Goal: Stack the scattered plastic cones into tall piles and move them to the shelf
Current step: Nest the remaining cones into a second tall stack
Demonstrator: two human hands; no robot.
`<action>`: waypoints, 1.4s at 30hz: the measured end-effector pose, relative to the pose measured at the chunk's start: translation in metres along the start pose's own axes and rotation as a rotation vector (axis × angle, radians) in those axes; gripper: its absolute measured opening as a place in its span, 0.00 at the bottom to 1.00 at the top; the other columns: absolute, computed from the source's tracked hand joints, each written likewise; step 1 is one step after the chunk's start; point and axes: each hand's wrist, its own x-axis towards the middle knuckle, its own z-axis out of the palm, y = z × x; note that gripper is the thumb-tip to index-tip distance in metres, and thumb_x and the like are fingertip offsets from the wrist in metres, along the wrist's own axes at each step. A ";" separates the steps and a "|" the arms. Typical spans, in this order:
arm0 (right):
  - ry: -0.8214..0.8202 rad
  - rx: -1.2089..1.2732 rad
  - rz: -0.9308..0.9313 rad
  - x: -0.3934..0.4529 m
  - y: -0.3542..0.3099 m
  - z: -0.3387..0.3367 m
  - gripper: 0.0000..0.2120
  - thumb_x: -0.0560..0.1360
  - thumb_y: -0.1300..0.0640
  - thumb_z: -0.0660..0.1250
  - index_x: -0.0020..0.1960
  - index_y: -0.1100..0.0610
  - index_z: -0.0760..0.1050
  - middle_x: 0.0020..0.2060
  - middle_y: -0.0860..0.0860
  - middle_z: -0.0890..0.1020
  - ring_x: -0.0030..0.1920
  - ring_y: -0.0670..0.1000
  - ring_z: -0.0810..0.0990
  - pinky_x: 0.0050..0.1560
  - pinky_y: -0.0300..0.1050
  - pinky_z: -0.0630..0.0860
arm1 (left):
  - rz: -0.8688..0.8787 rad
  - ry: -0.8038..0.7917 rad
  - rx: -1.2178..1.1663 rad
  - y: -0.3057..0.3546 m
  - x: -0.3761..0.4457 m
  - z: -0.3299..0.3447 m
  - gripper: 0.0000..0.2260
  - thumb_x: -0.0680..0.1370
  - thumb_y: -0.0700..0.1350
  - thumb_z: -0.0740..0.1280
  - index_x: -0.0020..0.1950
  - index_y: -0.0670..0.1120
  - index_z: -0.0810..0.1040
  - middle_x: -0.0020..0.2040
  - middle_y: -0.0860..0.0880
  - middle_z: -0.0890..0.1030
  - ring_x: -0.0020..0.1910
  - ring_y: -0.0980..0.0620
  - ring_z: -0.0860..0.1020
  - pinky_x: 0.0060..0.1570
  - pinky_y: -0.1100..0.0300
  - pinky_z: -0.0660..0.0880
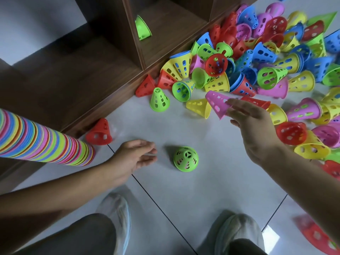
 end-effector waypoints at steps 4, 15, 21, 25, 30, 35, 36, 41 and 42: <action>0.000 0.215 0.063 -0.027 -0.010 0.004 0.09 0.78 0.64 0.67 0.55 0.54 0.81 0.49 0.46 0.85 0.54 0.48 0.83 0.60 0.44 0.78 | 0.092 0.278 -0.053 0.010 0.014 -0.021 0.03 0.81 0.41 0.66 0.48 0.45 0.74 0.40 0.46 0.78 0.37 0.49 0.79 0.31 0.66 0.79; -0.159 0.489 0.257 -0.074 0.015 0.036 0.06 0.76 0.71 0.66 0.49 0.62 0.76 0.37 0.55 0.83 0.39 0.50 0.84 0.47 0.42 0.82 | 0.165 0.665 -0.097 -0.007 0.055 -0.072 0.07 0.80 0.48 0.68 0.49 0.47 0.72 0.34 0.49 0.70 0.20 0.56 0.69 0.21 0.65 0.69; -0.160 0.428 0.321 -0.080 0.041 0.035 0.11 0.76 0.71 0.67 0.58 0.63 0.75 0.40 0.55 0.85 0.44 0.52 0.85 0.50 0.44 0.82 | 0.238 0.729 0.015 -0.007 0.050 -0.078 0.11 0.78 0.49 0.71 0.53 0.42 0.77 0.33 0.47 0.76 0.26 0.50 0.73 0.28 0.59 0.74; -0.155 0.369 0.338 -0.079 0.052 0.033 0.11 0.76 0.71 0.66 0.59 0.66 0.77 0.50 0.63 0.85 0.48 0.54 0.85 0.52 0.44 0.82 | 0.255 0.690 -0.018 -0.002 0.054 -0.076 0.10 0.76 0.50 0.73 0.49 0.45 0.78 0.33 0.50 0.76 0.27 0.53 0.72 0.25 0.62 0.74; -0.150 0.273 0.348 -0.075 0.063 0.035 0.09 0.76 0.71 0.67 0.55 0.66 0.79 0.53 0.65 0.83 0.47 0.53 0.85 0.51 0.43 0.82 | 0.230 0.698 -0.119 0.012 0.063 -0.070 0.11 0.76 0.47 0.74 0.36 0.47 0.76 0.27 0.51 0.75 0.20 0.56 0.70 0.26 0.61 0.71; -0.132 0.185 0.347 -0.069 0.069 0.032 0.07 0.76 0.69 0.69 0.53 0.65 0.81 0.49 0.62 0.83 0.44 0.51 0.84 0.51 0.42 0.82 | 0.246 0.752 -0.064 0.011 0.069 -0.072 0.07 0.77 0.44 0.72 0.48 0.41 0.80 0.28 0.47 0.74 0.16 0.58 0.70 0.31 0.58 0.75; -0.126 0.161 0.346 -0.067 0.069 0.031 0.07 0.75 0.69 0.69 0.53 0.64 0.81 0.48 0.61 0.83 0.44 0.51 0.83 0.51 0.41 0.82 | 0.262 0.735 -0.049 0.010 0.067 -0.071 0.07 0.77 0.44 0.72 0.48 0.40 0.80 0.25 0.48 0.74 0.17 0.58 0.70 0.32 0.58 0.75; -0.118 0.056 0.323 -0.052 0.069 0.025 0.07 0.75 0.68 0.69 0.50 0.59 0.82 0.48 0.59 0.85 0.47 0.54 0.83 0.55 0.46 0.81 | 0.291 0.509 -0.054 0.013 0.033 -0.040 0.08 0.79 0.44 0.71 0.41 0.43 0.79 0.23 0.54 0.74 0.22 0.57 0.72 0.34 0.58 0.75; -0.123 0.058 0.318 -0.048 0.068 0.025 0.07 0.76 0.68 0.69 0.50 0.59 0.82 0.48 0.59 0.85 0.48 0.54 0.83 0.55 0.47 0.81 | 0.290 0.439 -0.082 0.014 0.024 -0.032 0.08 0.79 0.44 0.71 0.43 0.42 0.80 0.25 0.53 0.74 0.25 0.56 0.72 0.32 0.60 0.76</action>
